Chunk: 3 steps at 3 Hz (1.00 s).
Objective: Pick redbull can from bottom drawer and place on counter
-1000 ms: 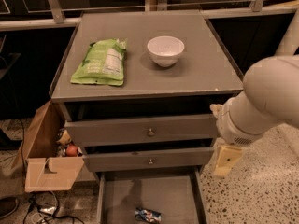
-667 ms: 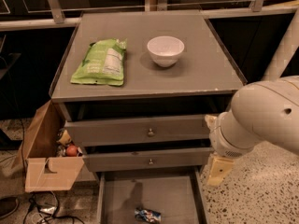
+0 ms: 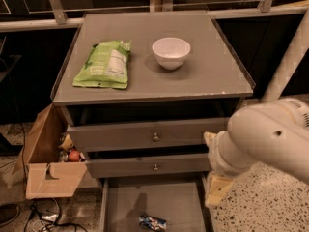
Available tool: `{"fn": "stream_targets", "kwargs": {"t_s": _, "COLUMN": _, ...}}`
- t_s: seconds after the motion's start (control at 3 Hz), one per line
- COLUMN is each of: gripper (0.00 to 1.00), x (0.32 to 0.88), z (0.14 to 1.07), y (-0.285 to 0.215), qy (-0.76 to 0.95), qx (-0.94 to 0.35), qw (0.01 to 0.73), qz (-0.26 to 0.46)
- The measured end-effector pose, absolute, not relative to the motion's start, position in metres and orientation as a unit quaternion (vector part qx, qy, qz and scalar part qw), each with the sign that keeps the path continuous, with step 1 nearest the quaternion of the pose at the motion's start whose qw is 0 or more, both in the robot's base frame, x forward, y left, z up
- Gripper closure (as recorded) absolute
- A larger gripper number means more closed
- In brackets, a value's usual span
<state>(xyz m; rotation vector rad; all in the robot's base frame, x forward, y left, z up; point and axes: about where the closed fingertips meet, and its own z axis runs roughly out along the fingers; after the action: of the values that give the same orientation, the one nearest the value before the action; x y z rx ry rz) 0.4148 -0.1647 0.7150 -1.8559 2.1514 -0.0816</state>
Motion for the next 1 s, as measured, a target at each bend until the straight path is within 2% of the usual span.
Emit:
{"fn": "stream_targets", "kwargs": {"t_s": 0.67, "gripper": 0.00, "x": 0.402, "z": 0.625, "y": -0.142, "qy": 0.762, "qx": -0.636, "qw": 0.123, "qz": 0.020}}
{"fn": "stream_targets", "kwargs": {"t_s": 1.0, "gripper": 0.00, "x": 0.402, "z": 0.625, "y": -0.142, "qy": 0.762, "qx": -0.636, "qw": 0.123, "qz": 0.020}}
